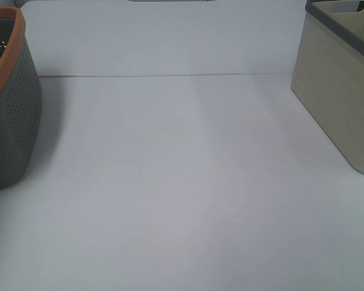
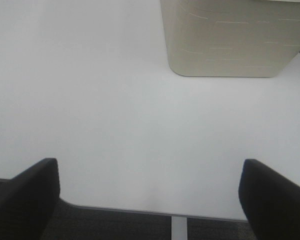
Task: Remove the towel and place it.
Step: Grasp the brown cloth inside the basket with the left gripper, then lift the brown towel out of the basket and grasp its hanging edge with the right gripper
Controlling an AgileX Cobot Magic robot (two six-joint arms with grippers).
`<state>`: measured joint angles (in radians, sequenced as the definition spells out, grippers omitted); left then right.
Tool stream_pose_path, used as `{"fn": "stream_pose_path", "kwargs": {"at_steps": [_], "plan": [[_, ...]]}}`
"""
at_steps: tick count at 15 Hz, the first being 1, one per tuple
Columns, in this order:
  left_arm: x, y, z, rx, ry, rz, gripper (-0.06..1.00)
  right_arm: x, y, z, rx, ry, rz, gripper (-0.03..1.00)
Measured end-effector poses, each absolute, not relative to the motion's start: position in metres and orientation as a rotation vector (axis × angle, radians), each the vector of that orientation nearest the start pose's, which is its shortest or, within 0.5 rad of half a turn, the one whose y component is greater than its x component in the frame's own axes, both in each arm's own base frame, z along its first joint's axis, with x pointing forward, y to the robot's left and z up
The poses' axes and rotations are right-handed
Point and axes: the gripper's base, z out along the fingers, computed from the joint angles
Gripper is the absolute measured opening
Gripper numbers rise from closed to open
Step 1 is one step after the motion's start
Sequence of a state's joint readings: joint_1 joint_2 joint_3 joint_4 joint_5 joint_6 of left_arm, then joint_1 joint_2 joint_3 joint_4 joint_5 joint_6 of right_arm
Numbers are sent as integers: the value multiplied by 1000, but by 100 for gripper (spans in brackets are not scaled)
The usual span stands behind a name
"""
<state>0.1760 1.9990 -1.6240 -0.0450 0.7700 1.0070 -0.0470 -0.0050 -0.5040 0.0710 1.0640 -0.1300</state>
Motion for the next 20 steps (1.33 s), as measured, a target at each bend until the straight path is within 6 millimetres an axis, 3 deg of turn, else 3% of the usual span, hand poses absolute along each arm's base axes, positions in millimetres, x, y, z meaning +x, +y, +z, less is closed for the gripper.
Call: {"fn": "stream_pose_path", "kwargs": {"at_steps": [4, 5, 6, 10, 16, 20], "plan": [[388, 63, 323, 1025, 2411, 331, 0, -6, 6, 278, -88, 2035, -26, 86], [381, 61, 332, 1023, 2405, 328, 0, -6, 6, 278, -88, 2035, -26, 86], [357, 56, 363, 1015, 2372, 338, 0, -6, 6, 278, -88, 2035, -26, 86], [307, 46, 424, 959, 2220, 426, 0, -6, 6, 278, -88, 2035, -26, 86], [252, 32, 475, 888, 2035, 474, 0, -6, 6, 278, -88, 2035, -26, 86], [231, 26, 493, 896, 1927, 511, 0, -6, 6, 278, -88, 2035, -27, 86]]}}
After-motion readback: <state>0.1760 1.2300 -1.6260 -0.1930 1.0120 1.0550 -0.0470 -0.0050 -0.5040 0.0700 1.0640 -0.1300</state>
